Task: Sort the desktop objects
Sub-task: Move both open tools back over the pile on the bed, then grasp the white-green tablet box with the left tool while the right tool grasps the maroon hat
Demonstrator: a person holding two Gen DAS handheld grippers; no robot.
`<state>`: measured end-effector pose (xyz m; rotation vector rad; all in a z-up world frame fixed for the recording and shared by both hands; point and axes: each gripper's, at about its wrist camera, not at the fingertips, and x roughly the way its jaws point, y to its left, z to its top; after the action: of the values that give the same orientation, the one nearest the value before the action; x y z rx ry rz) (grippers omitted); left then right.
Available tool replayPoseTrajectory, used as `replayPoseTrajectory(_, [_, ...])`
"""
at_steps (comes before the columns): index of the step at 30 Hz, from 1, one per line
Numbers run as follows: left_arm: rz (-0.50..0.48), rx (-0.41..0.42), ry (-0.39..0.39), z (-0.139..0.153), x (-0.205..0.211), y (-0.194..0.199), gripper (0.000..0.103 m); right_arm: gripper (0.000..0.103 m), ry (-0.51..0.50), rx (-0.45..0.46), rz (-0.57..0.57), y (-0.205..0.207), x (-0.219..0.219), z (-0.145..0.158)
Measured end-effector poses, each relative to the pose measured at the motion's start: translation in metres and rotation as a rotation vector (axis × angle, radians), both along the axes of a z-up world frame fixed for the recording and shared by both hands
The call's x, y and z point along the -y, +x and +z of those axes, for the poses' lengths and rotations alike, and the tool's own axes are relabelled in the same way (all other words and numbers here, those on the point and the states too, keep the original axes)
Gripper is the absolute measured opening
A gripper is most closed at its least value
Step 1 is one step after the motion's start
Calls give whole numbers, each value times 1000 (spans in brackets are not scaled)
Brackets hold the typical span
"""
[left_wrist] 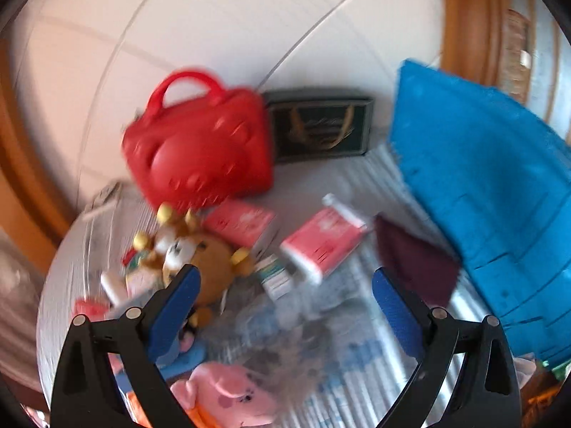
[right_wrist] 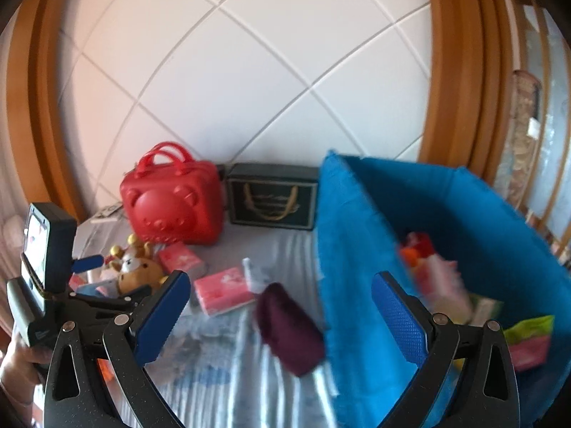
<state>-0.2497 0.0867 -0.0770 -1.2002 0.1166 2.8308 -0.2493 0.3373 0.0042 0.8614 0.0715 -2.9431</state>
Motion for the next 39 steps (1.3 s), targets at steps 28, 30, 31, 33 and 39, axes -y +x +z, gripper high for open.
replayPoseTrajectory(28, [149, 337, 50, -204, 11, -133, 92, 103, 221, 427, -84, -180, 23, -281])
replayPoseTrajectory(30, [142, 324, 55, -204, 13, -133, 82, 103, 221, 441, -113, -186, 21, -285])
replayPoseTrajectory(31, [142, 314, 54, -203, 14, -133, 70, 103, 207, 447, -130, -189, 17, -286])
replayPoseTrajectory(33, [130, 305, 57, -200, 15, -131, 53, 103, 189, 448, -168, -193, 9, -287])
replayPoseTrajectory(39, [115, 311, 92, -191, 24, -118, 36, 56, 188, 435, -215, -183, 8, -272])
